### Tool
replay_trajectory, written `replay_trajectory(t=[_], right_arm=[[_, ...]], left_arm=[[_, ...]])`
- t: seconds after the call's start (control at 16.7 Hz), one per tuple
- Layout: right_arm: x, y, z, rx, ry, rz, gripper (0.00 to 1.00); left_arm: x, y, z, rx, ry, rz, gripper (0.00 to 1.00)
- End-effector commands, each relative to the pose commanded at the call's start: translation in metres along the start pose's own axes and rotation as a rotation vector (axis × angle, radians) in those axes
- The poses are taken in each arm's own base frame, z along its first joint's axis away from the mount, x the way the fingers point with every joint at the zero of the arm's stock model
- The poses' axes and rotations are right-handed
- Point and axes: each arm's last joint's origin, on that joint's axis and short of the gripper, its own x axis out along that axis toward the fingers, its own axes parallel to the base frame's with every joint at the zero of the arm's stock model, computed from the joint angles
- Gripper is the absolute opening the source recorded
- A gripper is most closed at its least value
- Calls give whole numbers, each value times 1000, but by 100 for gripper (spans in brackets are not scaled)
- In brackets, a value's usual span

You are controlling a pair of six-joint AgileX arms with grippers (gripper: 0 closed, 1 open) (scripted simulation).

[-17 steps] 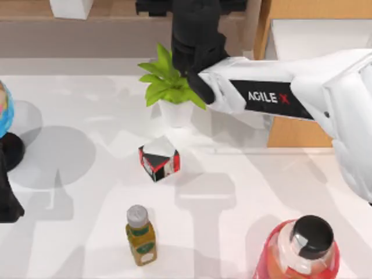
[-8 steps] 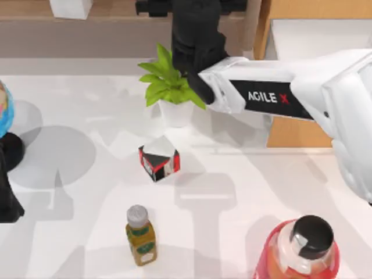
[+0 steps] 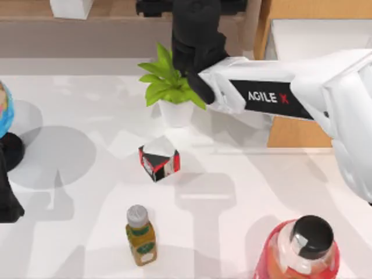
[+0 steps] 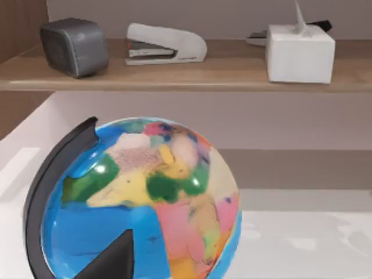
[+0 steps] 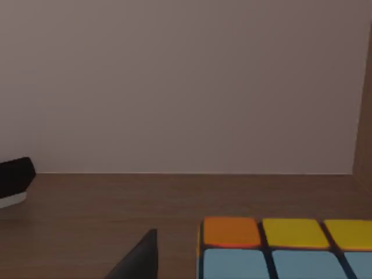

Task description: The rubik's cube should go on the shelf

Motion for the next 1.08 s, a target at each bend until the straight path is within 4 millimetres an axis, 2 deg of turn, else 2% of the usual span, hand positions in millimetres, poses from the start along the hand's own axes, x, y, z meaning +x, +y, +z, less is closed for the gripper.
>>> replay_trajectory(t=[0.48, 0.6, 0.84, 1.08], right_arm=[[-1, 2, 0, 0, 0, 4, 100], [-7, 6, 8, 25, -27, 19, 100], [-28, 7, 53, 110, -183, 51, 100], [-58, -21, 101, 151, -391, 46, 100]], left_arm=[[0, 0, 0, 0, 0, 0, 100], [0, 0, 0, 0, 0, 0, 100], [0, 0, 0, 0, 0, 0, 100], [0, 0, 0, 0, 0, 0, 100]])
